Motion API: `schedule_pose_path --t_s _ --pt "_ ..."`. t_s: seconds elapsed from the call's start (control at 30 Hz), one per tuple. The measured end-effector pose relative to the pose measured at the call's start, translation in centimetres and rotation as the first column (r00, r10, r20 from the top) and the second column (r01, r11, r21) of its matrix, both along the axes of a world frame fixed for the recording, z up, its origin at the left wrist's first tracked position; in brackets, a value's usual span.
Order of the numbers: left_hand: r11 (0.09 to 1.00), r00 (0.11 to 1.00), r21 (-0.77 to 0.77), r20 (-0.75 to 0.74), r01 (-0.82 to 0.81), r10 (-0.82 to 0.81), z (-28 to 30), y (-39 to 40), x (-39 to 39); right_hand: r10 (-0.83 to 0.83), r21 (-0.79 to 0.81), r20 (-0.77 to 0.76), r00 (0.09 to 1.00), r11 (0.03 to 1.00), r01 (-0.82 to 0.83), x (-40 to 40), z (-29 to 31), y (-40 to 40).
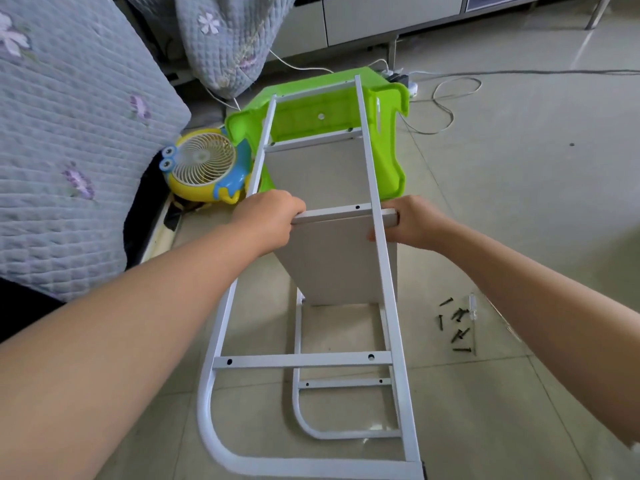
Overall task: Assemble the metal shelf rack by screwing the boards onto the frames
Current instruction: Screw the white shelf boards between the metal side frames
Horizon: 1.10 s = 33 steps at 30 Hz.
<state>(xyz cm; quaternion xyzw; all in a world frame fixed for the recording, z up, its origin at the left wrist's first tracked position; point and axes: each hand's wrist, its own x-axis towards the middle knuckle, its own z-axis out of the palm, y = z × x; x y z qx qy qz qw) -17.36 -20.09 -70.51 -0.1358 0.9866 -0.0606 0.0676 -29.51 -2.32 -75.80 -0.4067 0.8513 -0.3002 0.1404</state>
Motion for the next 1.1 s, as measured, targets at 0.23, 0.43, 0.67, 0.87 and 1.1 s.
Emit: schedule_pose_path --t_s 0.23,0.43,0.67,0.87,1.1 --pt "0.999 0.998 -0.012 0.032 0.046 -0.046 0.3 0.9 0.7 -0.032 0.263 0.134 0.991 0.965 -0.005 -0.2 -0.3 0.8" --pt "0.990 0.986 -0.063 0.121 0.124 -0.116 1.6 1.8 0.6 -0.100 0.162 0.225 0.969 0.985 0.064 0.5 -0.3 1.7" --pt "0.983 0.983 -0.089 0.113 0.158 -0.147 1.7 1.4 0.6 -0.072 0.112 0.226 0.971 0.993 0.048 1.2 -0.1 0.7" --pt "0.987 0.983 -0.034 0.097 0.159 -0.155 1.7 0.6 0.1 -0.098 0.085 0.264 0.959 0.993 0.078 1.2 0.1 -0.1" --pt "0.994 0.991 -0.018 0.081 0.112 -0.110 1.3 -0.2 -0.9 -0.108 0.044 0.270 0.957 0.994 0.100 1.0 -0.1 -0.9"
